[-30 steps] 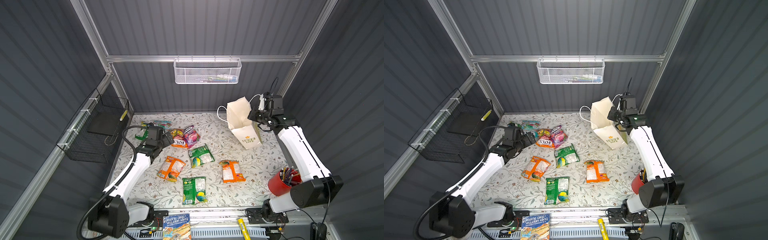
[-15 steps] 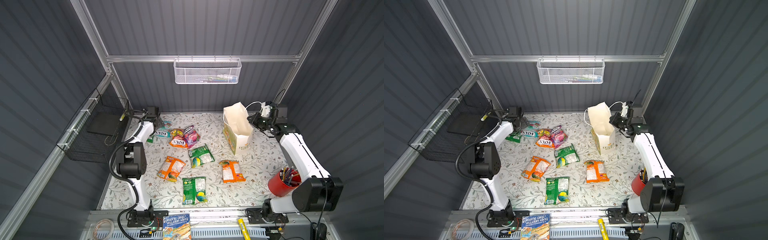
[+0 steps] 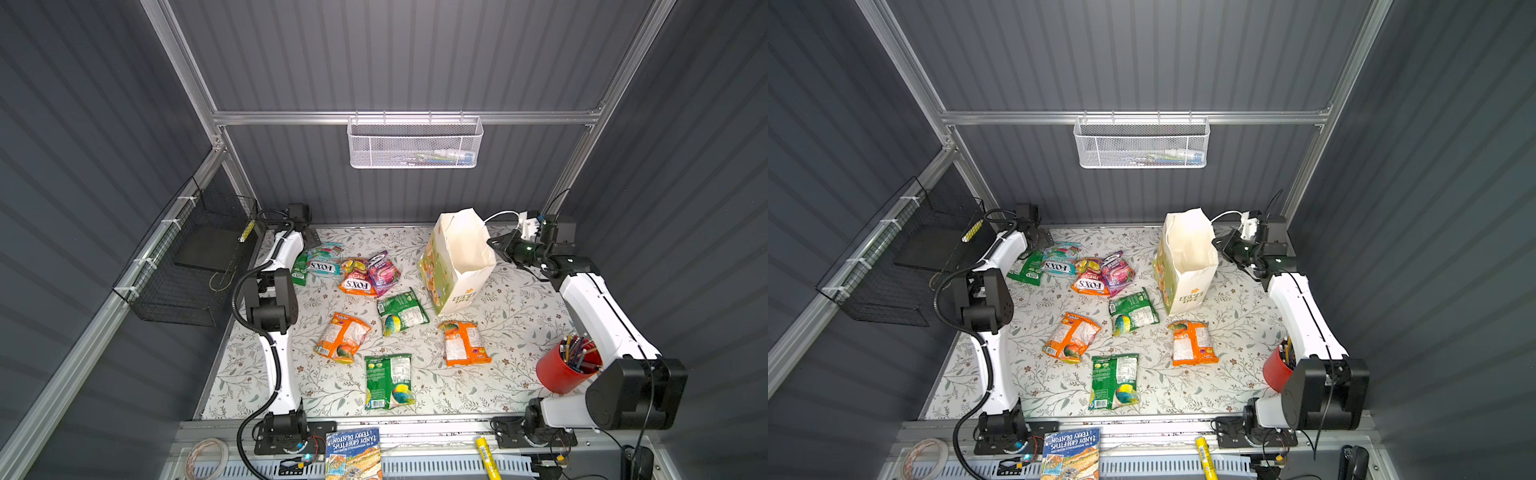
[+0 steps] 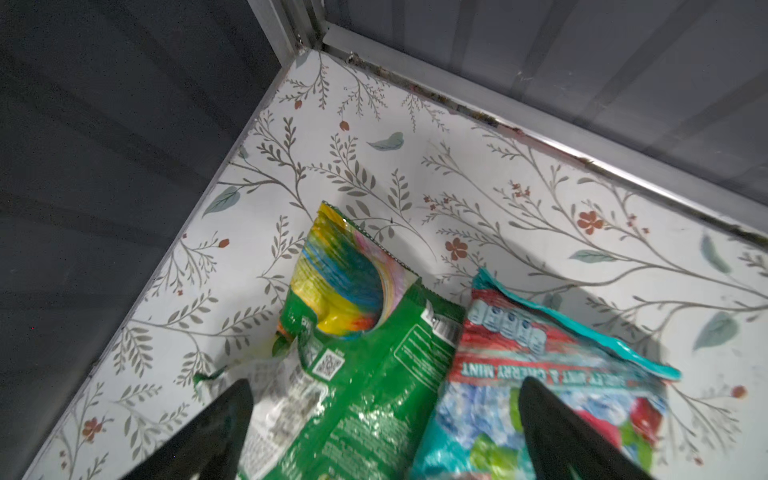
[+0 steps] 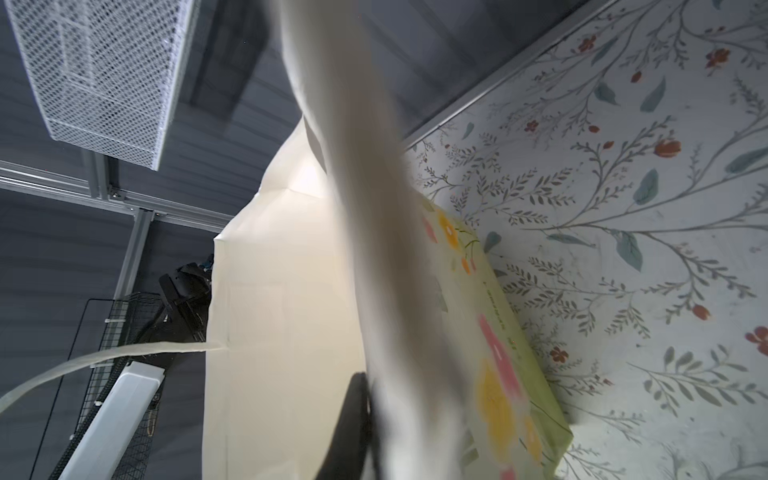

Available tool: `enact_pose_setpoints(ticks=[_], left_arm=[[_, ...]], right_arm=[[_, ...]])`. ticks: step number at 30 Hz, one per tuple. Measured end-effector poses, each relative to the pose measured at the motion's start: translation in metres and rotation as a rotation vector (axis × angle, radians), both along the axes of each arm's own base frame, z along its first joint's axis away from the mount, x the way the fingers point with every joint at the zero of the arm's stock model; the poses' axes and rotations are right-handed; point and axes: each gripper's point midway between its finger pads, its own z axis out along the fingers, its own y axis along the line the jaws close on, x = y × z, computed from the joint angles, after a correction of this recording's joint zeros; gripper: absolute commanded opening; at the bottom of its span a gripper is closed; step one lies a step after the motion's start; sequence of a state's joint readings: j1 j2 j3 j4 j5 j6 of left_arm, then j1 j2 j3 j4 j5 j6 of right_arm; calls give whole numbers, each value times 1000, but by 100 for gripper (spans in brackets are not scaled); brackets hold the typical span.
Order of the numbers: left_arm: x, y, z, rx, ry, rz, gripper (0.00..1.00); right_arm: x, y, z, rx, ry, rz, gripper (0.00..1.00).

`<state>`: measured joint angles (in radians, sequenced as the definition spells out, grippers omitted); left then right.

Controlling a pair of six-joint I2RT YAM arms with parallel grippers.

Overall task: Place the snacks into the paper bag
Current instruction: 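Grasp the green rainbow candy bag with the left gripper while right holds paper bag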

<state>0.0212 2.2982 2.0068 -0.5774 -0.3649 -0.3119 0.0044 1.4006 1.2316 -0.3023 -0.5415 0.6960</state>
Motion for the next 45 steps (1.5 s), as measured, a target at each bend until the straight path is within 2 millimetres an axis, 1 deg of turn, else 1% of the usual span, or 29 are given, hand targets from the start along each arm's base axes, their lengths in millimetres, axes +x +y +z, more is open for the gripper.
enact_pose_setpoints(ticks=[2,4,7,10,13,16,19,23,26,29,31,35,36,38,40,42,45], left_arm=[[0,4,-16,-11,32,-8,100],[0,13,-34,-32,63,-3,100],[2,29,-48,-51,85,17,100],[3,39,-51,-56,92,25,99],[2,47,-50,-60,97,39,94],[-3,49,-51,-64,115,43,92],[-7,49,-53,-69,132,54,93],[-14,48,-58,-79,146,80,88],[-20,48,-59,-92,151,102,80],[-23,48,-59,-102,149,122,69],[-25,48,-59,-104,149,137,54],[-34,47,-53,-116,146,162,37],[-39,47,-50,-121,145,168,34],[-50,44,-45,-130,142,177,23],[-64,41,-36,-144,134,186,15],[-77,37,-26,-154,123,192,10],[-90,29,-9,-160,97,186,9]], right_arm=[[-2,0,-7,-7,18,-4,0],[-1,0,-7,-15,18,-9,0],[-1,-1,-8,-35,14,-17,0],[-3,-3,-6,-56,7,-26,0],[-6,-5,0,-68,-8,-33,0],[-8,-6,4,-76,-22,-35,0],[-8,-7,4,-81,-24,-40,0],[-8,-7,4,-83,-22,-41,0],[-8,-8,4,-83,-22,-42,0],[-9,-8,4,-83,-23,-42,0],[-9,-8,5,-83,-26,-42,0],[-10,-8,8,-85,-34,-46,0],[-10,-8,9,-85,-36,-46,0],[-11,-8,11,-85,-42,-47,0],[-11,-8,13,-85,-49,-47,0],[-11,-8,15,-85,-55,-48,0],[-10,-9,16,-84,-61,-49,0]])
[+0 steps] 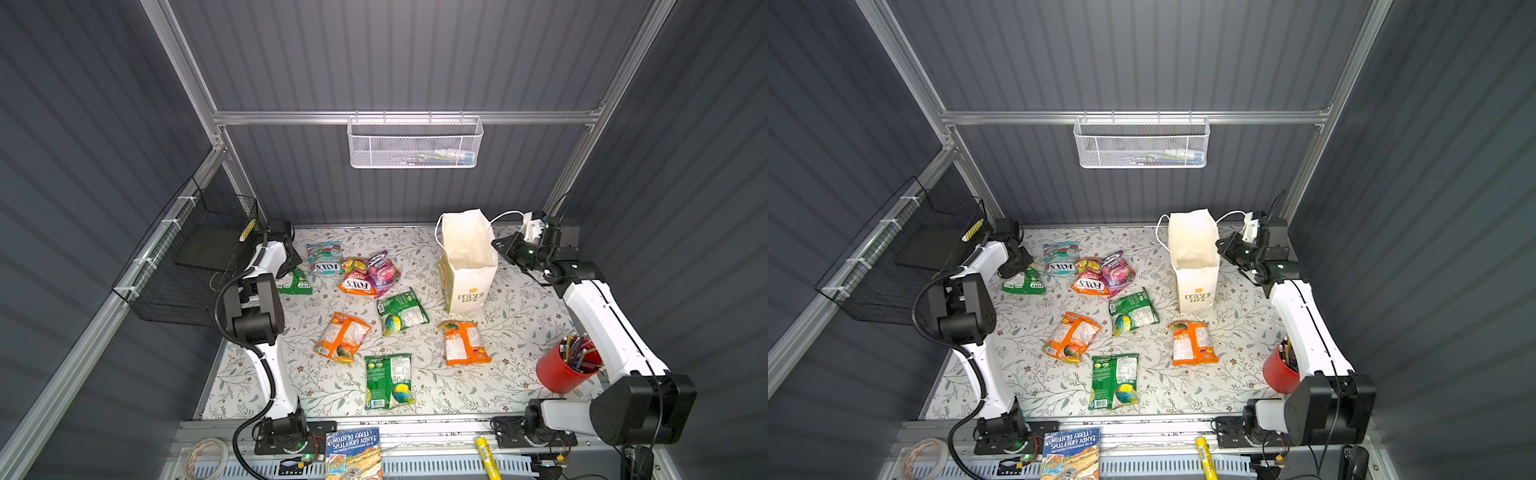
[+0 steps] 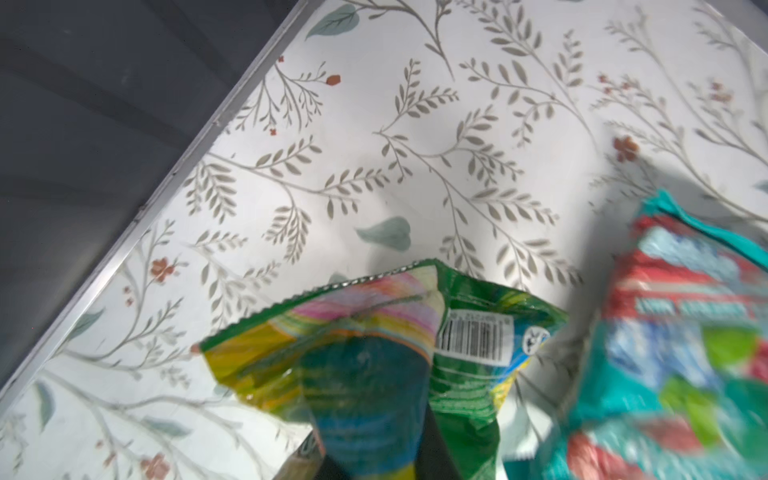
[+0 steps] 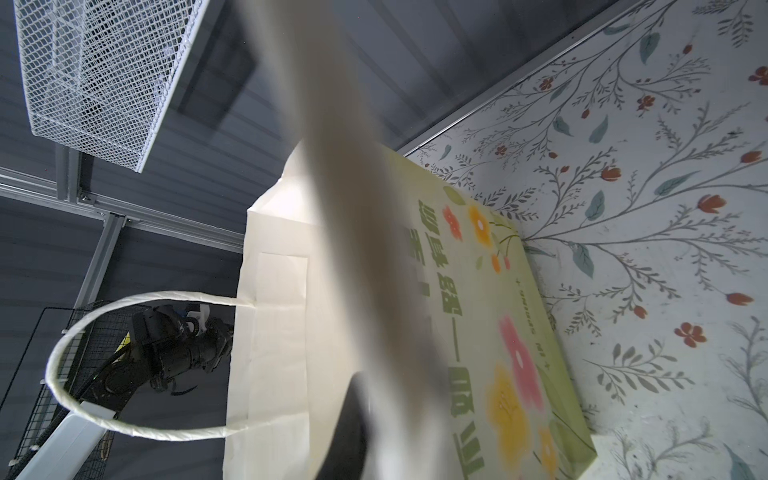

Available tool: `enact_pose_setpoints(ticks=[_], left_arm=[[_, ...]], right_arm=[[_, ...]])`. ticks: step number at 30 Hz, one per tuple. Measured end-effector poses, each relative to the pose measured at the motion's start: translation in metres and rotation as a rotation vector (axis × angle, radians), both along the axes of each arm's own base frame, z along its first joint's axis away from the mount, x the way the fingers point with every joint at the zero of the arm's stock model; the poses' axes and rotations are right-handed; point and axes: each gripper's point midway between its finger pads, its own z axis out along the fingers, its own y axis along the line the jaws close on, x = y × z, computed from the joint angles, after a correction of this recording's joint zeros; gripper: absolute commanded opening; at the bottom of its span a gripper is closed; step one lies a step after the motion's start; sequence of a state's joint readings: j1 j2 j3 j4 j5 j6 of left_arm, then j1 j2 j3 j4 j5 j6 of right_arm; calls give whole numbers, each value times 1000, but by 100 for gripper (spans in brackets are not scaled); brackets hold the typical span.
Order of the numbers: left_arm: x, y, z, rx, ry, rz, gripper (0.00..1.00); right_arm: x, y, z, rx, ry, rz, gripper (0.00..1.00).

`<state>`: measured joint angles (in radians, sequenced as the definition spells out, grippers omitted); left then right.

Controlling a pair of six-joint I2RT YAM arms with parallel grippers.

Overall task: Place the snacks into the paper bag
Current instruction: 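Grasp the green rainbow candy bag with the left gripper while right holds paper bag, then lift the green candy bag and carry it over the paper bag opening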

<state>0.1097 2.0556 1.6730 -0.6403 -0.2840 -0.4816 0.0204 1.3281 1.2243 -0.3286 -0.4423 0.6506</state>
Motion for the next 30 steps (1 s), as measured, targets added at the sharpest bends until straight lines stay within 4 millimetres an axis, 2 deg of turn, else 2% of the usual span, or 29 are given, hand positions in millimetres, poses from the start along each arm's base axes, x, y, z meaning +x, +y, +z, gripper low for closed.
enact_pose_setpoints(ticks=[4,8,13,17,22,24,28,30], left_arm=[[-6,-19,26,8,-47,-39,5],[-11,-49,53,23,-97,-96,4],[-19,-69,112,57,-222,-127,4],[-26,-94,143,31,-294,-184,3],[-33,-145,165,-18,-347,-298,3],[-39,-177,183,-47,-385,-365,3],[-59,-235,238,-103,-519,-489,3],[-73,-264,276,-140,-616,-554,4]], right_arm=[[1,0,1,1,-9,0,0],[1,3,0,-1,-9,5,0],[1,5,-2,-21,-7,-3,0],[2,5,-4,-33,-5,-11,0],[4,7,-11,-47,11,-12,0],[5,8,-14,-51,17,-10,0],[5,9,-14,-59,14,-5,0],[5,8,-15,-64,15,-5,0]])
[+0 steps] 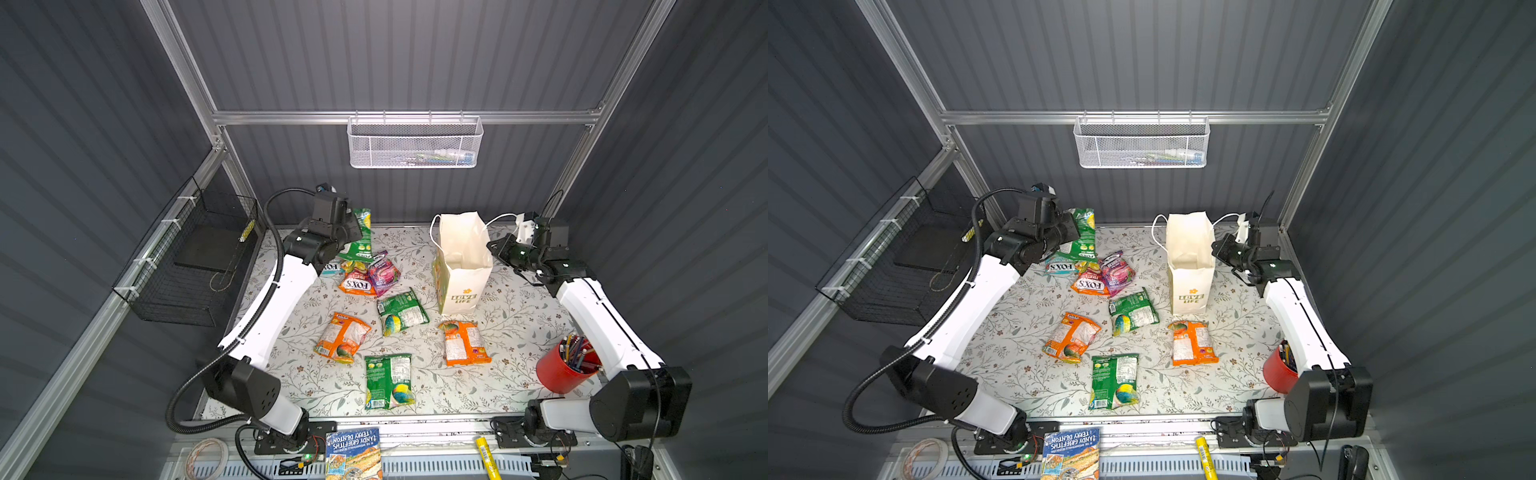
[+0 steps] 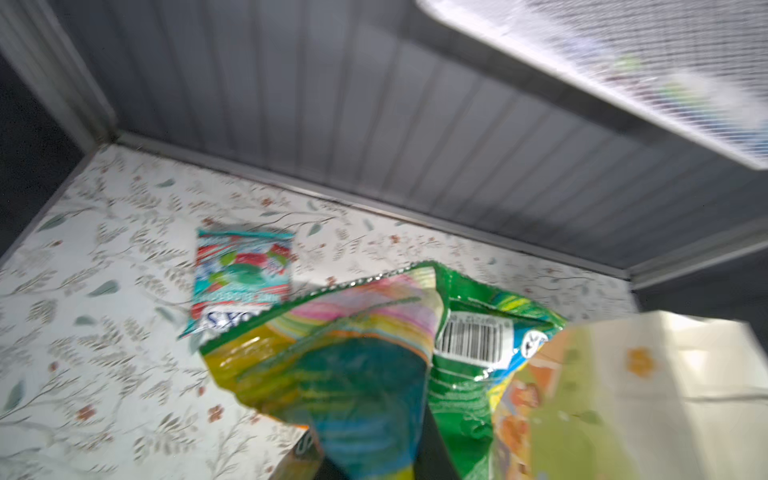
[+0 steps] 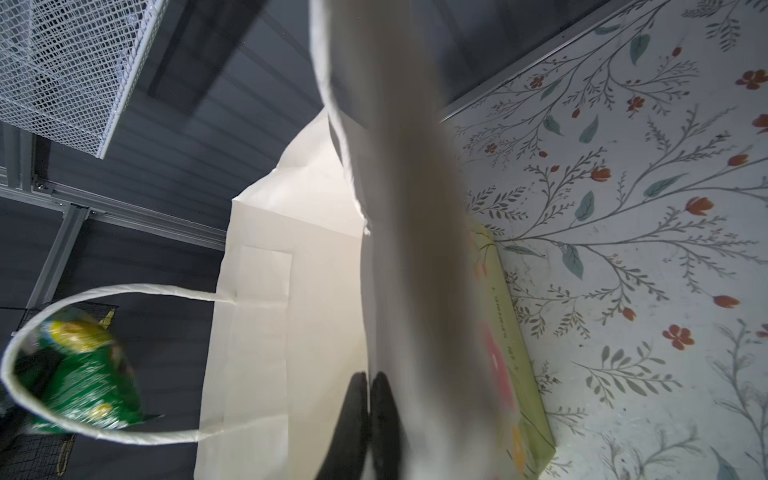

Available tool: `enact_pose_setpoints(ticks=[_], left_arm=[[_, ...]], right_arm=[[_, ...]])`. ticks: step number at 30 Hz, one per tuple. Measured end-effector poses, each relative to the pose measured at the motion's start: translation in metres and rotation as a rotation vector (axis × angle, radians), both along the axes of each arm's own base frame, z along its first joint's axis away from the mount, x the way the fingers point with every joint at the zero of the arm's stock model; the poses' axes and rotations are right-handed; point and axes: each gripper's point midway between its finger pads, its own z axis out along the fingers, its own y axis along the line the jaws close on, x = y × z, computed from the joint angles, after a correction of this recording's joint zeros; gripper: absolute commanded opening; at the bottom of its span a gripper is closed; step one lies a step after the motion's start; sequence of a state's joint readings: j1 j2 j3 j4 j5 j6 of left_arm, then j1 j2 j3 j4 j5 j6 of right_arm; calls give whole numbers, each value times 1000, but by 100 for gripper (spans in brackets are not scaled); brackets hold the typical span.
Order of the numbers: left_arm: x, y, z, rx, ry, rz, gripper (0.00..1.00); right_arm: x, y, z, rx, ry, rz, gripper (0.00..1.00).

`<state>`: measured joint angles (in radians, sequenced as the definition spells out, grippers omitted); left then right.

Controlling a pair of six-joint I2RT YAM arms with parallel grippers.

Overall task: Place the snacks into the paper bag
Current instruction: 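Lift the green candy bag and carry it over the paper bag opening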

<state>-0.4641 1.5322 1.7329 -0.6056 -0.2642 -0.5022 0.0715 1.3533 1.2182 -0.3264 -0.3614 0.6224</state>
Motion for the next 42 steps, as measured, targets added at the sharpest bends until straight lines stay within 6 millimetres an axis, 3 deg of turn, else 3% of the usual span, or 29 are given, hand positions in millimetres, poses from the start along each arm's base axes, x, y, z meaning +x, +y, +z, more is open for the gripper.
enact_pose_setpoints(ticks=[3,6,9,12,18,24,31,42], left_arm=[[-15,-35,49,-61,-115,-82,4],[-27,-72,83,-104,-198,-166,4],[-34,-114,105,-124,-263,-245,4],[-43,-164,109,-113,-293,-341,5],[-50,-244,88,-65,-310,-474,5],[-53,-290,64,-6,-324,-542,8],[-55,-317,46,96,-376,-555,9],[-30,-323,2,231,-357,-453,8]], right_arm=[[-1,0,-1,-5,3,-1,0],[-1,0,-2,-8,8,1,0],[-2,1,-3,-13,11,4,0],[-3,2,-4,-19,11,10,0],[-3,5,-4,-24,14,19,0],[-3,5,-5,-27,17,21,0],[-4,5,-5,-31,20,23,0],[-4,5,-5,-33,20,24,0]])
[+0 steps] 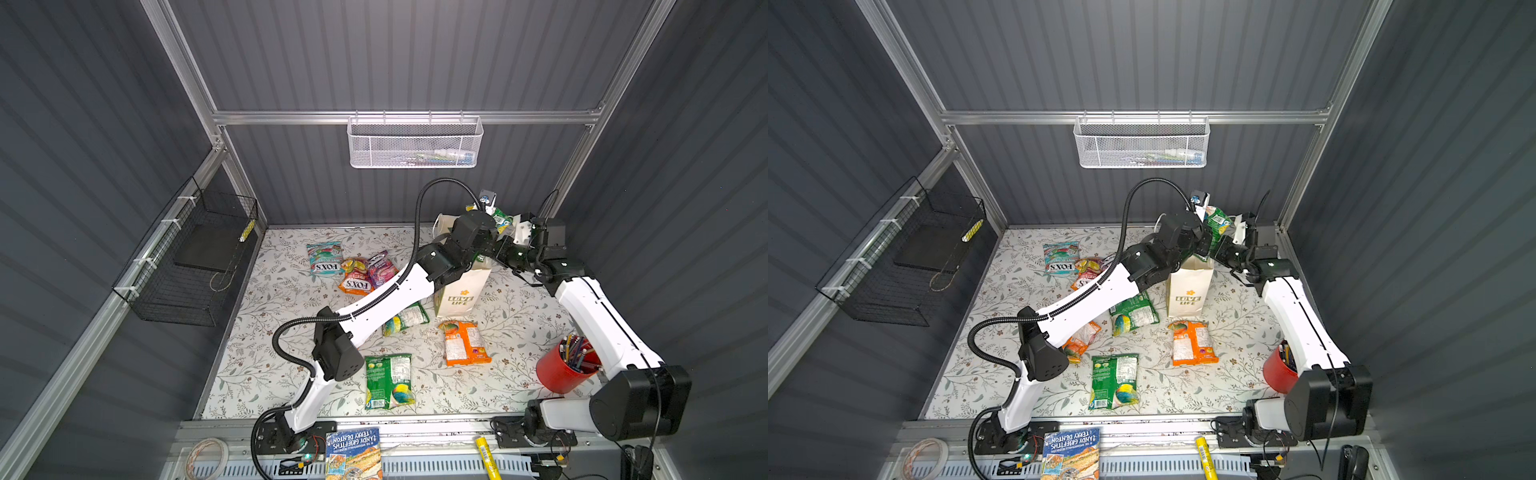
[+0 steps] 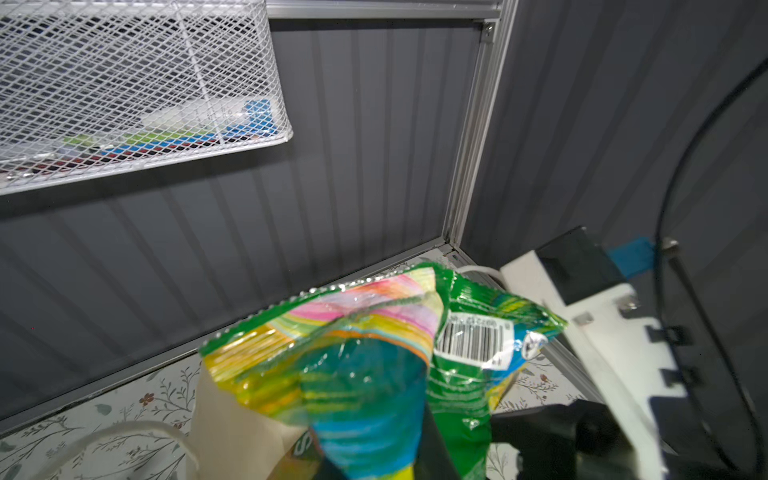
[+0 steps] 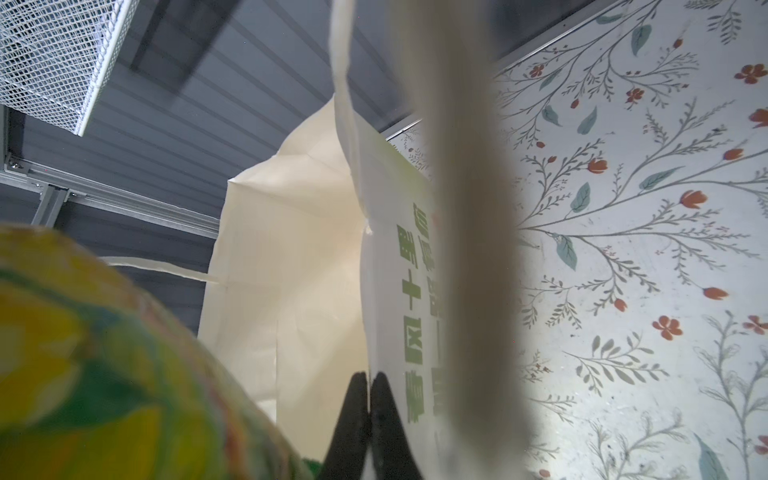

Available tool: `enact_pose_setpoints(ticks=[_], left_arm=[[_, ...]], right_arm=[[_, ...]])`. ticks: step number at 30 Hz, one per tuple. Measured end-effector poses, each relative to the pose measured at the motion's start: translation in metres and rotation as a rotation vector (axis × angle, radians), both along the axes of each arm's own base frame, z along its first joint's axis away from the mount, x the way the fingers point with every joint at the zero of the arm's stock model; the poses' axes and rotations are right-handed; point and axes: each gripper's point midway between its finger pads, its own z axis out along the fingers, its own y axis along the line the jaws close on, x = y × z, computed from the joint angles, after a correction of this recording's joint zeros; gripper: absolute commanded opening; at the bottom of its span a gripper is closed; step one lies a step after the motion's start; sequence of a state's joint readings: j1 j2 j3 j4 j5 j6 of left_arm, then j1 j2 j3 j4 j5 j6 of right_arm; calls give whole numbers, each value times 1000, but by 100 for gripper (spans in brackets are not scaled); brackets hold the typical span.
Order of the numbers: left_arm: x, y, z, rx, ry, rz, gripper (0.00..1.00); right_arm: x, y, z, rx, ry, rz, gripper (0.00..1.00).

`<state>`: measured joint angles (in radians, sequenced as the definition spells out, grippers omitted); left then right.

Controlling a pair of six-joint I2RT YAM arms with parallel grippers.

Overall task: Place the snacks into the paper bag
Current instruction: 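Lift the green candy bag and carry it over the paper bag opening, then open the left gripper to drop the green candy bag into the paper bag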

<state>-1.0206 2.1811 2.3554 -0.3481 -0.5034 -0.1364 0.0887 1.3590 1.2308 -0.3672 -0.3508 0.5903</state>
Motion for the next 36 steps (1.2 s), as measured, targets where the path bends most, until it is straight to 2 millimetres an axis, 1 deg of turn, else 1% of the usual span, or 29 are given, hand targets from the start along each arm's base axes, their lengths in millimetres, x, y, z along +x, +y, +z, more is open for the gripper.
enact_pose_setpoints(ticks=[6,10,16,21,23,26,28,33,36], left_arm=[[9,1,-17,32,1,53,9],[10,-2,-24,42,4,73,10],[7,-2,-26,38,11,95,13],[6,-3,-26,20,16,101,30],[6,-5,-29,13,18,99,33],[5,-7,-39,29,29,96,34],[3,-8,-43,37,33,93,37],[3,-10,-42,31,34,82,46],[3,-8,-42,34,33,82,63]], right_arm=[[0,0,0,0,0,0,0],[0,0,0,0,0,0,0],[0,0,0,-1,0,0,0],[0,1,0,-2,0,0,0],[0,1,0,-2,0,1,0],[0,1,0,-3,0,1,0],[0,0,0,-5,0,-4,0],[1,-1,-1,-9,0,-10,0],[2,-5,-1,-20,-2,-25,0]])
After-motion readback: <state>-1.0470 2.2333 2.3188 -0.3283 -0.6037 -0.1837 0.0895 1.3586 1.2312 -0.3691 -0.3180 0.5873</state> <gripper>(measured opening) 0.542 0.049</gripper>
